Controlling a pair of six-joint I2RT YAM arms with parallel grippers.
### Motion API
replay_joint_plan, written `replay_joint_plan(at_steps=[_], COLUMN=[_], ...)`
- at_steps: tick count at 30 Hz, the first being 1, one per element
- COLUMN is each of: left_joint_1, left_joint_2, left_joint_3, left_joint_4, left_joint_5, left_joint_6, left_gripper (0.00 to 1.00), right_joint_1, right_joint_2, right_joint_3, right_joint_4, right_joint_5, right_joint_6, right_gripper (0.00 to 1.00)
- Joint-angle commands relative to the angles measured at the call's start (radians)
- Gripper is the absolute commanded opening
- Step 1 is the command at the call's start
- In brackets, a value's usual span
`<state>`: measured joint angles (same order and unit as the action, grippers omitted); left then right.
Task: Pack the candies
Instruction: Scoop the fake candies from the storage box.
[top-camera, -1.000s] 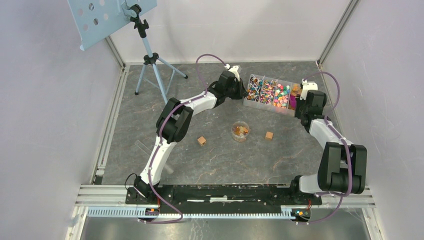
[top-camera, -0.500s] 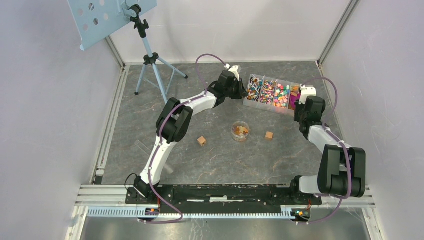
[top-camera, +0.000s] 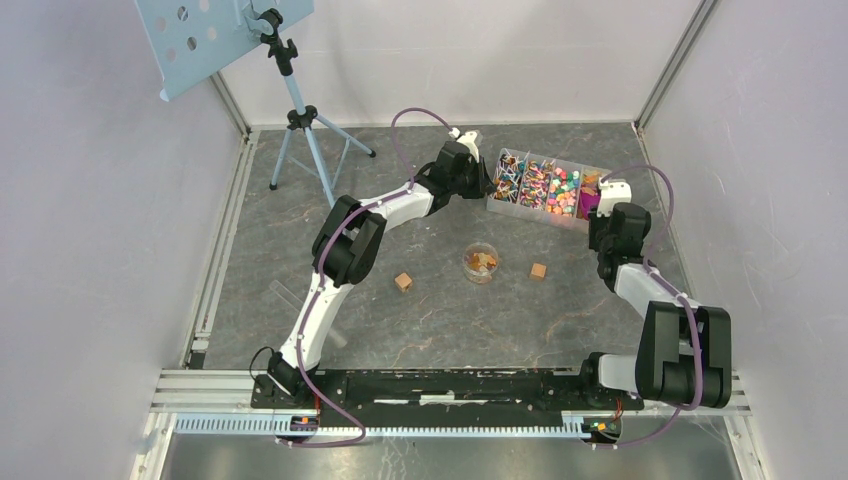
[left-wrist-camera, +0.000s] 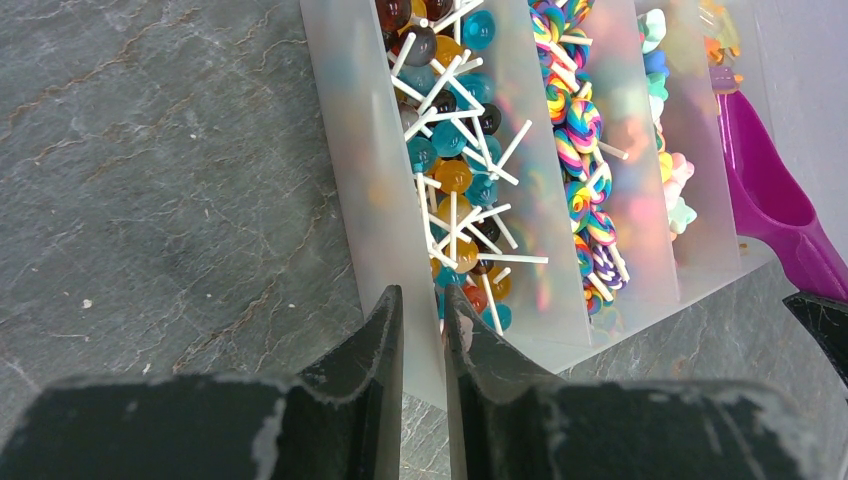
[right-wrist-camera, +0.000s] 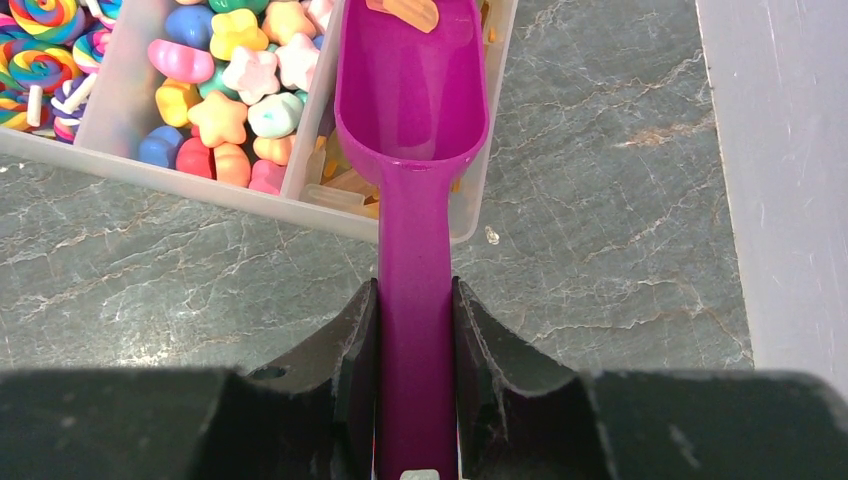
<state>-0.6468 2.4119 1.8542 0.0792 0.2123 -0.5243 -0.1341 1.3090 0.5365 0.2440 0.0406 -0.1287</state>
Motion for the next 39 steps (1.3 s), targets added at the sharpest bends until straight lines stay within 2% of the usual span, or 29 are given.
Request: replay_joint_plan(at_steps=[1, 10, 21, 26, 35, 36, 38, 39], left_joint_1=[-0.010, -0.009, -0.008, -0.008, -0.008, -0.009, -0.008, -0.008], left_joint_2=[-0.021, -0.077, -0.178, -0.241, -0.435, -0.457, -0.509, -0.534], left_joint_3=[0.034, 0.027, -0.027, -0.078, -0.219, -0.240, -0.275, -0.295], left_joint_4=[0.044, 0.029, 0.015, 0.012, -0.038, -0.045, -0.063, -0.074], left_joint_5=[0.071, 0.075, 0.064, 0.062, 0.041, 0.036, 0.020, 0.012], left_joint_6=[-0.046, -0.035, -0.024, -0.026, 0.030, 0.037, 0.055, 0.063], left_gripper=[0.22, 0.40, 0.54, 0.57, 0.78, 0.82, 0.99, 1.00], right_joint_1=[-0.005, -0.006, -0.004, -0.005, -0.004, -0.004, -0.001, 0.001], right_joint_2=[-0.032, -0.114, -0.228, -0.291, -0.426, -0.442, -0.470, -0.479], right_joint_3=[-0.035, -0.075, -0.101, -0.104, -0.126, -0.132, -0.147, -0.154], right_joint_4=[0.053, 0.101, 0.076, 0.045, 0.009, 0.011, 0.021, 0.026], right_joint_5=[-0.034, -0.038, -0.038, -0.073, -0.228, -0.249, -0.297, -0.323], right_joint_6=[-0.017, -0.011, -0.021, -0.018, 0.033, 0.040, 0.059, 0.079], right_gripper=[0.00, 0.00, 0.00, 0.00, 0.00, 0.00, 0.00, 0.00])
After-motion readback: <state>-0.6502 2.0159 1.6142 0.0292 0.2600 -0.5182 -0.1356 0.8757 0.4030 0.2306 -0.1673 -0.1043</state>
